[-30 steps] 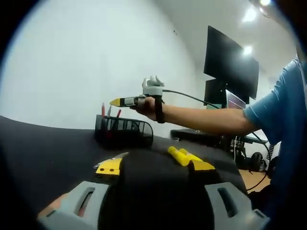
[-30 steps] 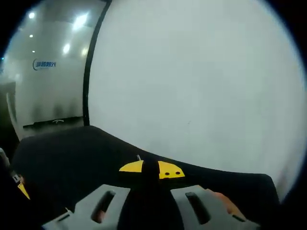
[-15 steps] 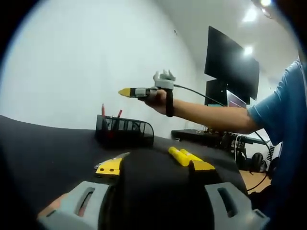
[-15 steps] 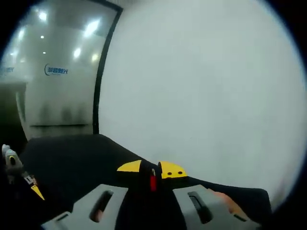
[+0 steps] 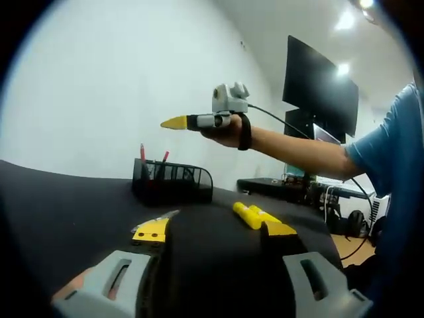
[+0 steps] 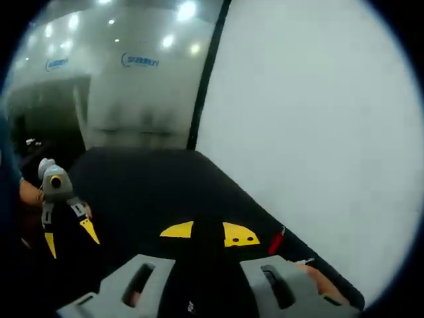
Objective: Pick up pens and glue sticks and place them into the holder.
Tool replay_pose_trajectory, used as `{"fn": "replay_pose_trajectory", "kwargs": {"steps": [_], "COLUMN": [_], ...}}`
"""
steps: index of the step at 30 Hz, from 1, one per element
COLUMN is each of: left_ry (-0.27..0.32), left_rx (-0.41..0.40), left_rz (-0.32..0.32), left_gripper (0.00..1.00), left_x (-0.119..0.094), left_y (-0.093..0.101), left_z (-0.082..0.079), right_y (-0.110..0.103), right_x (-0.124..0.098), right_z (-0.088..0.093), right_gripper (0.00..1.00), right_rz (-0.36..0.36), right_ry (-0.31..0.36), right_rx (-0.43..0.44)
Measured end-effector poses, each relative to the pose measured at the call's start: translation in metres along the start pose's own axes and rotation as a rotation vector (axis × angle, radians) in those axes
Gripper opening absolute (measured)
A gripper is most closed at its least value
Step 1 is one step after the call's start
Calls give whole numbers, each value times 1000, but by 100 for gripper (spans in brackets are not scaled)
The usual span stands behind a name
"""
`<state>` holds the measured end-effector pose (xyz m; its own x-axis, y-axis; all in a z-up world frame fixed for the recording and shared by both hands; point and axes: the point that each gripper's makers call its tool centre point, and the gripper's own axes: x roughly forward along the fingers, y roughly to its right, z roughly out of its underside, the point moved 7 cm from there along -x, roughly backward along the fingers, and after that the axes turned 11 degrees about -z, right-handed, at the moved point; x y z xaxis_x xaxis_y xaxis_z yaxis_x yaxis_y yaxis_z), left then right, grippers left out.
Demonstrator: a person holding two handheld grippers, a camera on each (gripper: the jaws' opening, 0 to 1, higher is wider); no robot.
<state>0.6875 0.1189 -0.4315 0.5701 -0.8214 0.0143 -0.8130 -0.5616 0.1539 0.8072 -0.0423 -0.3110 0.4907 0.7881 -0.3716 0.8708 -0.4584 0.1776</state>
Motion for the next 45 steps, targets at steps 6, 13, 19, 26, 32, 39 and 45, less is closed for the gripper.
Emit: {"fn": "replay_pose_trajectory", "kwargs": {"steps": [6, 13, 19, 26, 32, 39, 45], "left_ry": [5, -25, -39, -43, -47, -45, -47], "left_rx": [-25, -50, -62, -50, -40, -36, -34], "left_rz": [11, 33, 48, 52, 54, 55, 56], "left_gripper": [50, 46, 46, 48, 48, 48, 48], "left_x": [-1, -2, -1, -1, 0, 0, 0], "left_y": [1, 4, 6, 7, 7, 7, 8], "left_z": [-2, 0, 1, 2, 3, 3, 3], "right_y": [-14, -23, -28, -41, -49, -52, -54], "right_x": [27, 48, 62, 78, 89, 100, 104], "right_z": [15, 28, 41, 58, 68, 80, 85], "right_gripper": [16, 17, 16, 16, 13, 9, 6], "right_rz": [-111, -186, -262, -320, -336, -348, -361], "right_ry": [-146, -290, -414, -523, -586, -643, -651], "right_rx": [-48, -121, -139, -171, -193, -206, -194]}}
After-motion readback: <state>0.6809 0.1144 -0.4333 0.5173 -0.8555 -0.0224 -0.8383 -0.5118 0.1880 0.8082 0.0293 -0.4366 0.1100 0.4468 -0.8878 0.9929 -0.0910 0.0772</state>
